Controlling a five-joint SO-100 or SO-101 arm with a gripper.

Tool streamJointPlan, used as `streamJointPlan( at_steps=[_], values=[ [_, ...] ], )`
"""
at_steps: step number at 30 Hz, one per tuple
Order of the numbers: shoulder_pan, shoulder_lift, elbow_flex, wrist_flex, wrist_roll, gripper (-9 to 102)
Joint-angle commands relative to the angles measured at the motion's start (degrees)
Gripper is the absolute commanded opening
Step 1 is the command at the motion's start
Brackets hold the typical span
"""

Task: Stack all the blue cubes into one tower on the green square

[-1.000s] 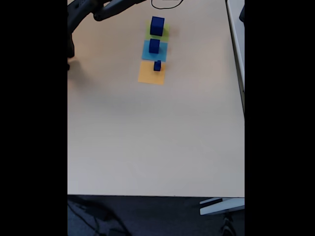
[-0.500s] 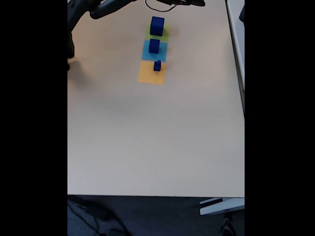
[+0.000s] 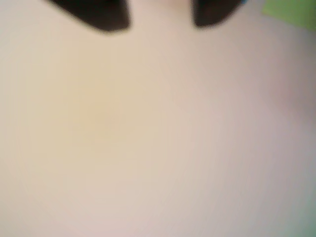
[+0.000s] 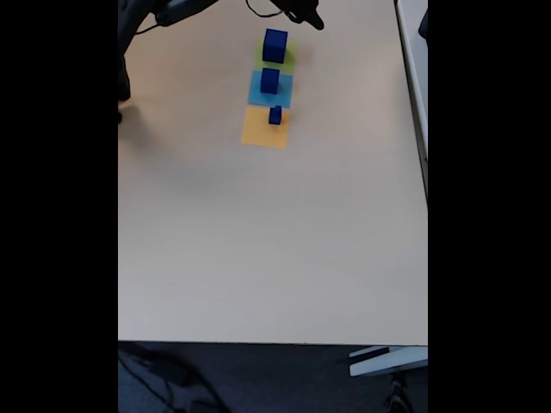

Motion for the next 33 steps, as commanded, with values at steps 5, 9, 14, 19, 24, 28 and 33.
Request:
streamJointPlan(
  at_steps=[5, 9, 14, 19, 24, 28, 33],
  values=[
    [-1.49, 6.24, 4.22, 3.34, 13.8, 11],
    [-2.46, 5.36, 4.39, 4.83, 18.37, 16],
    [-4.04, 4.04, 3.6, 8.26, 24.96, 20],
    [-5.54, 2.02, 2.2, 9.93, 29.0, 23],
    [-5.71, 1.23, 2.2, 10.99, 30.15, 24],
    [-4.92, 0.79, 2.11, 11.51, 29.27, 24],
    [-4.31, -0.26, 2.02, 12.39, 28.83, 26]
  ],
)
